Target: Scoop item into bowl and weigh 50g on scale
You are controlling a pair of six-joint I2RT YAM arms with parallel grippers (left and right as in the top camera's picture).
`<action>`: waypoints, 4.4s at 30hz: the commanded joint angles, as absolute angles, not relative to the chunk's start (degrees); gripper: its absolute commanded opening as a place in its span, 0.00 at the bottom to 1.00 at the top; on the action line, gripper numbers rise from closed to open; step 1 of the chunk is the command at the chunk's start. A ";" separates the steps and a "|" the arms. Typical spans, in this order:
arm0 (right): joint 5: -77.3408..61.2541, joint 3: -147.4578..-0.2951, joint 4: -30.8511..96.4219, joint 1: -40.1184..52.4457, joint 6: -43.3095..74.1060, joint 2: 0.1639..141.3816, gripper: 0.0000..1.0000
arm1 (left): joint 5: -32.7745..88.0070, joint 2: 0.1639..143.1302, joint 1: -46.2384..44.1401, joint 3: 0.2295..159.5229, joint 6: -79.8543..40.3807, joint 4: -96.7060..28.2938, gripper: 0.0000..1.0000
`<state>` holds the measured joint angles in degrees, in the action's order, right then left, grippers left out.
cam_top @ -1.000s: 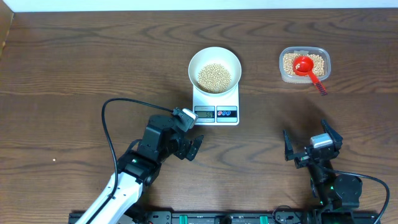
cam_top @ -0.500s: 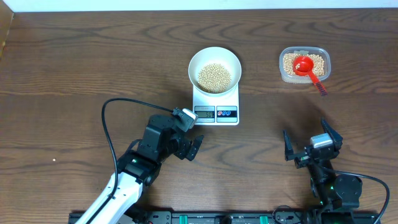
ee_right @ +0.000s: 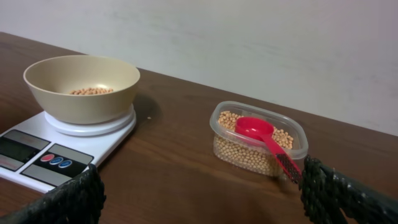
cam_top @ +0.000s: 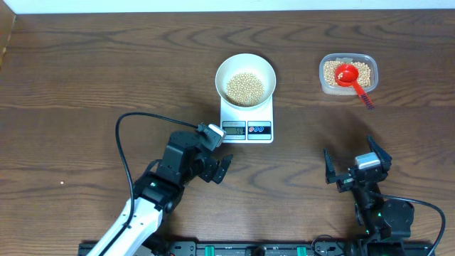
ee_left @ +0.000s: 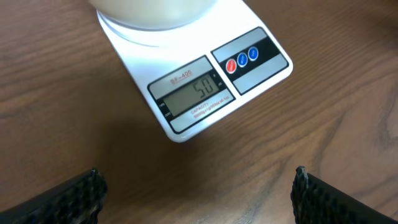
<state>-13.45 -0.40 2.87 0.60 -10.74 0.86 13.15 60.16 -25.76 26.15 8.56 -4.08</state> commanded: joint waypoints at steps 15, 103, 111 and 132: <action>-13.61 -0.32 3.20 1.17 -9.89 0.91 0.99 | 10.57 44.18 -25.67 25.17 10.83 -7.33 0.97; -13.61 -0.32 3.20 1.17 -9.89 0.91 0.99 | -2.20 0.67 -7.68 0.23 9.32 -4.05 0.97; -13.61 -0.32 3.20 1.17 -9.89 0.91 0.99 | -2.20 0.67 -7.68 0.23 9.32 -4.05 0.97; -13.63 -0.32 3.20 1.17 -9.89 0.93 0.99 | -2.20 0.67 -7.68 0.23 9.32 -4.05 0.97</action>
<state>-13.45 -0.40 2.94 0.62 -10.74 0.99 -1.43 0.64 -7.97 0.89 10.09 -1.21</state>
